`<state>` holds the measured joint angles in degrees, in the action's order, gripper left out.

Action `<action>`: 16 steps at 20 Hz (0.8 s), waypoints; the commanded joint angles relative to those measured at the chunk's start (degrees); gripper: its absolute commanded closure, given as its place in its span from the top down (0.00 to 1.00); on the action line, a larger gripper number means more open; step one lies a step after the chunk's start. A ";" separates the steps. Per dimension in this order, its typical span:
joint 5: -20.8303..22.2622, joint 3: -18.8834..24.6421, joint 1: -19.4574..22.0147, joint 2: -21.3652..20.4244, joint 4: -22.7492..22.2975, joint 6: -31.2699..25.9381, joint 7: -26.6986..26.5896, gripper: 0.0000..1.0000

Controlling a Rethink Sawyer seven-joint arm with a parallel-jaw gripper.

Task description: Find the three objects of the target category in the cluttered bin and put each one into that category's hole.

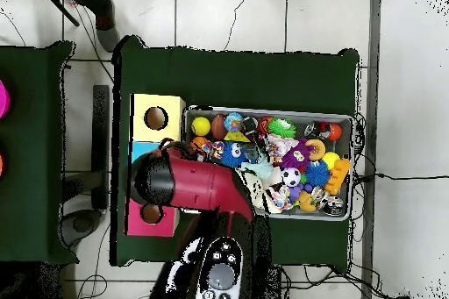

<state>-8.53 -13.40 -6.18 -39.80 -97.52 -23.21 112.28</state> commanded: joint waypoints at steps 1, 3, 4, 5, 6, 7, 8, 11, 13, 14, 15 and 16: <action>4.22 7.54 5.25 -4.37 -2.14 -10.38 -5.54 0.00; 4.94 8.53 6.32 -4.72 -2.53 -9.76 -5.75 0.00; 5.28 8.96 6.82 -5.10 -2.77 -9.94 -5.94 0.00; 5.93 9.00 7.16 -5.48 -2.51 -10.22 -6.19 0.00; 6.36 9.00 7.50 -6.02 -2.57 -10.62 -6.31 0.00; 6.49 9.38 8.13 -6.74 -2.48 -11.69 -6.38 0.00; 6.41 9.64 8.68 -7.66 -2.12 -13.14 -6.64 0.00; 6.41 10.34 10.42 -10.22 -0.52 -17.98 -7.50 0.00; 6.71 11.03 11.95 -11.78 0.45 -21.22 -8.26 0.00; 6.84 11.36 12.87 -12.26 1.01 -22.53 -8.95 0.00; 6.97 11.69 13.78 -12.74 1.58 -23.85 -9.64 0.00; 7.11 12.25 14.85 -13.13 1.84 -24.75 -10.35 0.00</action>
<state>-3.38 -7.41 4.42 -49.33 -97.46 -36.03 112.28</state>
